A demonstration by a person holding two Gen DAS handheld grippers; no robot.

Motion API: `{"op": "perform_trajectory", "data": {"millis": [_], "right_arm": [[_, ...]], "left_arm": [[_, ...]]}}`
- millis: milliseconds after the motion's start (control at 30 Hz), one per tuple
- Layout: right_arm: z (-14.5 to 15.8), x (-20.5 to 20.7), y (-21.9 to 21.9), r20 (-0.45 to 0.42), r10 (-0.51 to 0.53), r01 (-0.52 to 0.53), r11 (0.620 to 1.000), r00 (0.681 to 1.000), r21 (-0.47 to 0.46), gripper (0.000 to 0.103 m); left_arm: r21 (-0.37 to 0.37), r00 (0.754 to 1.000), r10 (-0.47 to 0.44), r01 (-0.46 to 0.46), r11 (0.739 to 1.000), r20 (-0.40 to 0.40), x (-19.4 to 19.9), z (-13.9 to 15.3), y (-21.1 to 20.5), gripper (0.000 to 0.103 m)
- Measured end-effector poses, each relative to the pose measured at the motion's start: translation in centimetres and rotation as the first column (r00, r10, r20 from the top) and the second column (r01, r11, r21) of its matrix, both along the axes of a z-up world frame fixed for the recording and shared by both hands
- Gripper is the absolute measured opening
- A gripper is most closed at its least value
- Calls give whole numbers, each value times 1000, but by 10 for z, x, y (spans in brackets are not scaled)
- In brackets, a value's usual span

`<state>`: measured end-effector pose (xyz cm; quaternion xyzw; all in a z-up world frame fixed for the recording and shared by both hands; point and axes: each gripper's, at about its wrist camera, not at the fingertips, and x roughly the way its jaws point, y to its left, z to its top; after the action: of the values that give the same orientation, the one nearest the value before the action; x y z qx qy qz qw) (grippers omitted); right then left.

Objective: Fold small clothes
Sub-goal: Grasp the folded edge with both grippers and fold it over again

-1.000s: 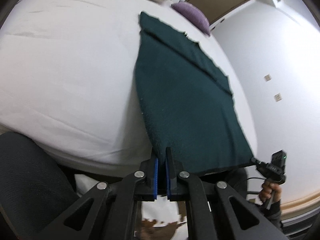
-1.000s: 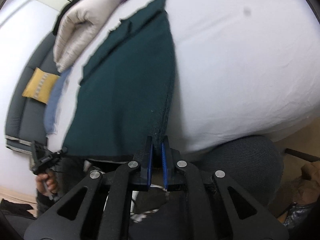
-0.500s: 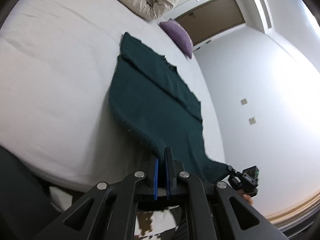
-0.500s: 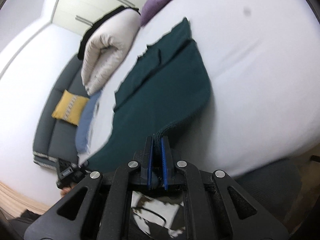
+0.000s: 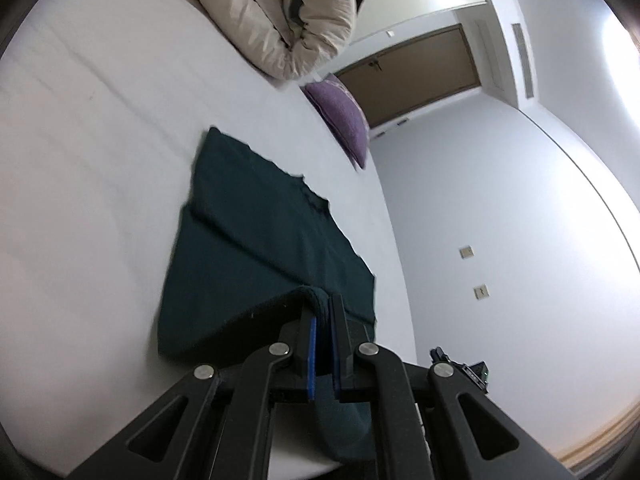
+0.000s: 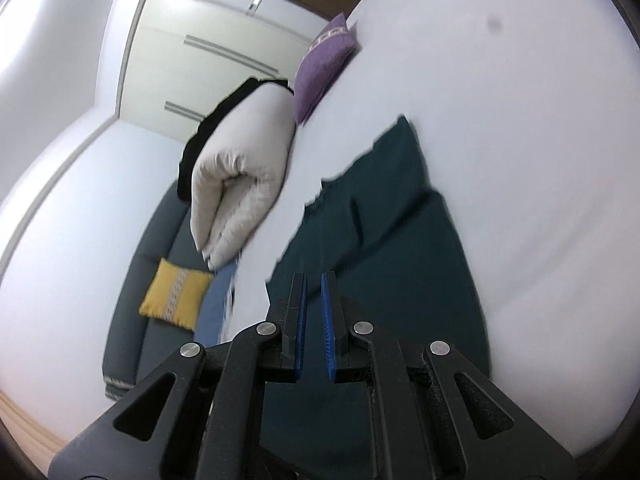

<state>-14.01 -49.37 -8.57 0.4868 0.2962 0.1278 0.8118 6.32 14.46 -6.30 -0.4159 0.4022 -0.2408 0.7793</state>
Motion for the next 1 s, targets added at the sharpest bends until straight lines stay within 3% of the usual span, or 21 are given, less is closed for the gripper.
{"op": "perform_trajectory", "data": {"millis": [100, 200, 233, 267, 333, 433, 500, 567, 700, 800, 1000], "right_arm": [[3, 32, -4, -23, -22, 21, 999, 999, -25, 6], [14, 38, 23, -89, 64, -81, 974, 994, -211, 10], [14, 33, 32, -112, 93, -119, 960, 989, -255, 16], [13, 22, 44, -148, 119, -162, 933, 982, -321, 41], [4, -4, 51, -194, 103, -172, 908, 975, -382, 78], [-25, -51, 53, -257, 109, -195, 920, 960, -339, 78], [-51, -72, 55, -330, 125, -226, 931, 935, -286, 73], [-73, -87, 57, -375, 131, -236, 939, 918, -250, 61], [-94, -95, 63, -383, 151, -230, 959, 911, -168, 51], [-112, -95, 70, -438, 163, -250, 957, 884, -150, 47], [-135, -112, 89, -462, 190, -274, 954, 866, -122, 41]], "left_arm": [[40, 1000, -20, 21, 999, -16, 14, -5, -8, 6], [106, 998, -61, 64, 992, -25, 2, -14, -14, 6], [120, 997, -67, 71, 990, -39, -4, -19, -13, 6], [122, 996, -70, 76, 990, -55, -11, -24, -11, 7], [107, 994, -63, 73, 992, -88, -26, -36, -4, 7], [121, 991, -55, 70, 990, -119, -55, -45, 5, 6], [119, 990, -55, 71, 990, -131, -70, -48, 9, 6], [132, 990, -55, 72, 989, -130, -85, -46, 11, 7], [134, 992, -49, 64, 989, -113, -105, -38, 15, 7], [129, 994, -42, 56, 990, -105, -111, -35, 16, 7], [140, 994, -57, 70, 988, -92, -116, -32, 13, 7]]}}
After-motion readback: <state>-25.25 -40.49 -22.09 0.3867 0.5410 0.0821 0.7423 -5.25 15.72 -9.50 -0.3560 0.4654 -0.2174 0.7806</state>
